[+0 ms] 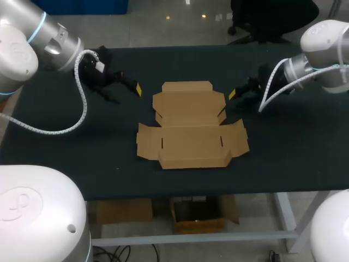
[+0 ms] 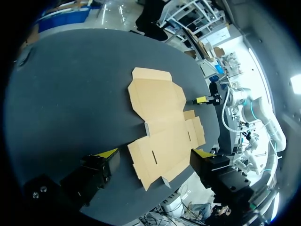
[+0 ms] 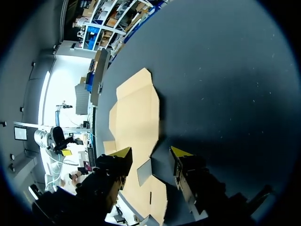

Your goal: Assemble the packaging by folding the flat box into shape, placing the metal phone stand inside, and closing the box properly

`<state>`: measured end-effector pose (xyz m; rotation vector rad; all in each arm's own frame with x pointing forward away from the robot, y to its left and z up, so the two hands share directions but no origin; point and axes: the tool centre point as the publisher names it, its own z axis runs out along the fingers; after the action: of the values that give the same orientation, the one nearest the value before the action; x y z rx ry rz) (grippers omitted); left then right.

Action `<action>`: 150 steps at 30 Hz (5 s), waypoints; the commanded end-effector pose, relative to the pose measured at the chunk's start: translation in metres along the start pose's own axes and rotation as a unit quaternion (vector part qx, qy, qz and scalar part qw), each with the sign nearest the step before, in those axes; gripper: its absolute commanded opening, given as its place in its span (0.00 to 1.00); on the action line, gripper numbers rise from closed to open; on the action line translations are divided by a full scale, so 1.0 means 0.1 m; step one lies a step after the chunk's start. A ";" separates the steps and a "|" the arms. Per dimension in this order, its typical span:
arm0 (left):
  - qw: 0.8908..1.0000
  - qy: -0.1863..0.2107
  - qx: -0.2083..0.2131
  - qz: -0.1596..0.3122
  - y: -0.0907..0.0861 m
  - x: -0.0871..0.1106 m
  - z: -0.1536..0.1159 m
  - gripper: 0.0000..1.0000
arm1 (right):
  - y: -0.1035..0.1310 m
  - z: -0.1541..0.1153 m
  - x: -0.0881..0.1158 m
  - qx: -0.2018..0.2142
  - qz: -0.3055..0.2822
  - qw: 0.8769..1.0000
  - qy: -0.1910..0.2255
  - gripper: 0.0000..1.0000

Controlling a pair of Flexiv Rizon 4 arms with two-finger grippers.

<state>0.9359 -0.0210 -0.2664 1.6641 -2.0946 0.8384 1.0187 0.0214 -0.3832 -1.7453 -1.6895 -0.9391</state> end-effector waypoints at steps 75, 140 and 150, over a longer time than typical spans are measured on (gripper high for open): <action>0.999 0.022 0.008 0.022 0.02 -0.11 0.01 1.00 | 0.19 0.30 0.33 -0.045 -0.032 0.994 0.096 0.00; 0.958 0.167 0.100 0.210 -0.84 0.07 0.32 1.00 | 0.30 -0.07 1.04 -0.137 -0.216 0.928 0.270 0.00; 0.945 0.201 0.110 0.235 -0.97 0.15 0.44 0.98 | 0.35 -0.07 1.12 -0.148 -0.233 0.917 0.288 0.00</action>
<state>1.0217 -0.0723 -0.2619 0.9974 -2.1991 1.4556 1.0466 0.0840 -0.2849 -1.0857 -1.6421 -1.7870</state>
